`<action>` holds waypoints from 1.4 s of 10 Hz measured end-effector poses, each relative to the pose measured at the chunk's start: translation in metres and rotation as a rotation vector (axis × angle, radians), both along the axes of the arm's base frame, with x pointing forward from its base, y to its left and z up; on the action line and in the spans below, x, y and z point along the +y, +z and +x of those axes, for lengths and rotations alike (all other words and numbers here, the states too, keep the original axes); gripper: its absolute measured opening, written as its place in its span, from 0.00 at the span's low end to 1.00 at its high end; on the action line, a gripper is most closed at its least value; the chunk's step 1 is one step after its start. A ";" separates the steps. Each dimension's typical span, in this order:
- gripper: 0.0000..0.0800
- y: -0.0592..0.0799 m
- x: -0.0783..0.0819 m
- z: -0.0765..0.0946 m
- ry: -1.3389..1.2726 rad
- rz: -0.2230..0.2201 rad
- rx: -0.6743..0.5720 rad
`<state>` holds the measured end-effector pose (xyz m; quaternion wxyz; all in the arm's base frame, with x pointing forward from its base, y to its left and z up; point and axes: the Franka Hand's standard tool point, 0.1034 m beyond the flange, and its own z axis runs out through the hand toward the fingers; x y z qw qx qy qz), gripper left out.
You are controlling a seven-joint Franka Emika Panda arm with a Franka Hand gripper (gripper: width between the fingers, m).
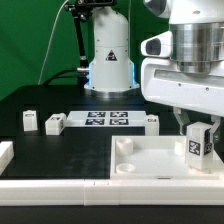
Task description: Assemble one leg
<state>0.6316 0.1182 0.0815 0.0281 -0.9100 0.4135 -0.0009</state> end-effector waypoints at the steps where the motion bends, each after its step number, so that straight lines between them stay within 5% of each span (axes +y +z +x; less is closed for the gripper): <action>1: 0.37 0.000 0.000 0.000 0.012 0.000 -0.001; 2: 0.58 0.000 0.001 0.000 0.057 -0.001 -0.003; 3: 0.58 0.001 0.001 0.001 0.090 -0.002 -0.007; 4: 0.76 0.001 0.002 0.000 0.175 -0.007 -0.011; 5: 0.80 0.000 0.005 -0.001 0.307 -0.012 -0.017; 14: 0.81 -0.003 0.003 0.000 1.179 -0.042 -0.053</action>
Offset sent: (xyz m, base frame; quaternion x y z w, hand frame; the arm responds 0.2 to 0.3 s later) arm -0.0027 0.0013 0.0049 -0.0110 0.0112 -0.1127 0.9935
